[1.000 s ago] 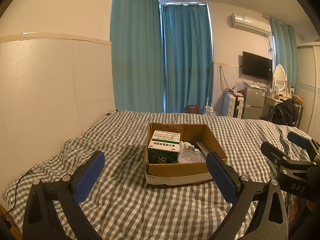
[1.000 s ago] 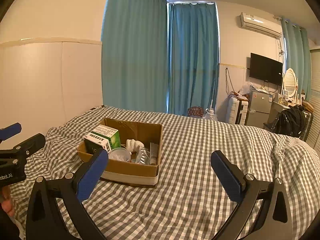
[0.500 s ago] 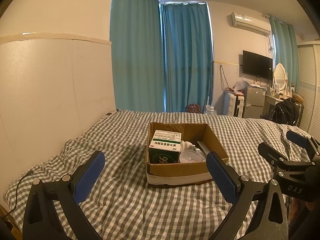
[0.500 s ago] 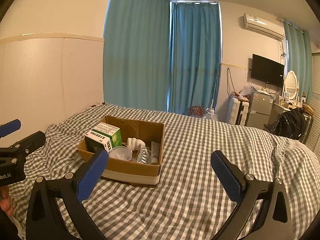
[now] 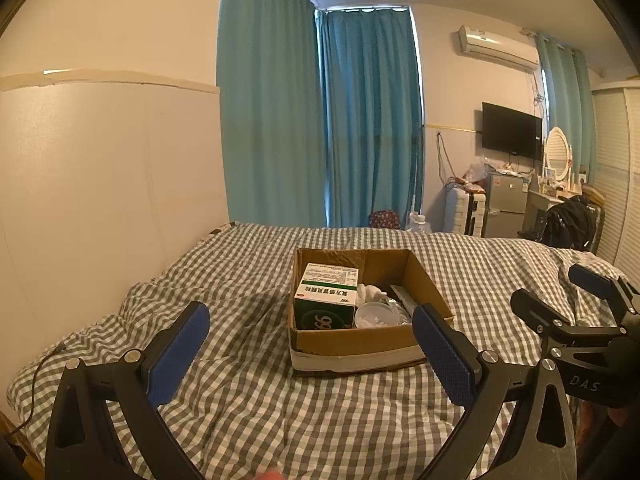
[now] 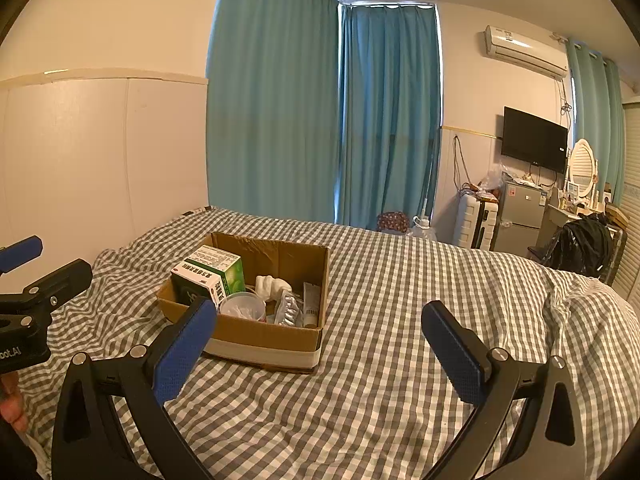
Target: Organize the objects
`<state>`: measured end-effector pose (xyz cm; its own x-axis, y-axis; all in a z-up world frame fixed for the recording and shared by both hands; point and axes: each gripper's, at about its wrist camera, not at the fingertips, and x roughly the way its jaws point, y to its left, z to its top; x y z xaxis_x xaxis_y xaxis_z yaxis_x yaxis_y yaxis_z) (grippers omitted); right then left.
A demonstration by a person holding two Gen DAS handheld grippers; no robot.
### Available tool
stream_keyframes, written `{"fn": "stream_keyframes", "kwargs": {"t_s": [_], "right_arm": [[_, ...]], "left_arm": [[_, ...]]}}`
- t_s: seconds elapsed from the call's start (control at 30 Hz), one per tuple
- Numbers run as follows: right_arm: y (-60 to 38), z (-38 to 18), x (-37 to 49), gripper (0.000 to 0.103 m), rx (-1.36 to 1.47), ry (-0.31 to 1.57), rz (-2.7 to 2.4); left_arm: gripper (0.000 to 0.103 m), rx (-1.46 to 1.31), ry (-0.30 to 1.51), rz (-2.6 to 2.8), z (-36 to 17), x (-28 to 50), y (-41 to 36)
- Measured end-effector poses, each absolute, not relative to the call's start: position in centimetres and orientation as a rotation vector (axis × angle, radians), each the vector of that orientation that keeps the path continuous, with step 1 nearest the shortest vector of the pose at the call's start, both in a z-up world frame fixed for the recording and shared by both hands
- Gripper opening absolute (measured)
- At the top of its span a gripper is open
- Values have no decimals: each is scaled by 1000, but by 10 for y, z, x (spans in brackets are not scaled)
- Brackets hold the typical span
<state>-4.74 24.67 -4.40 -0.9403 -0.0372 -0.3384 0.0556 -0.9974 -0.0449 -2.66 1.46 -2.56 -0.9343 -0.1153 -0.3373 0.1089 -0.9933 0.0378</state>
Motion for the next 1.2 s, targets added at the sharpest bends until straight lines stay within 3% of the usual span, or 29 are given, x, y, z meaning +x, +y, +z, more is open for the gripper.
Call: {"fn": "stream_keyframes", "kwargs": {"t_s": [1.2], "right_arm": [[240, -50, -46, 103, 540, 75, -3043]], "left_arm": [[103, 526, -30, -2963, -25, -25, 15]]}}
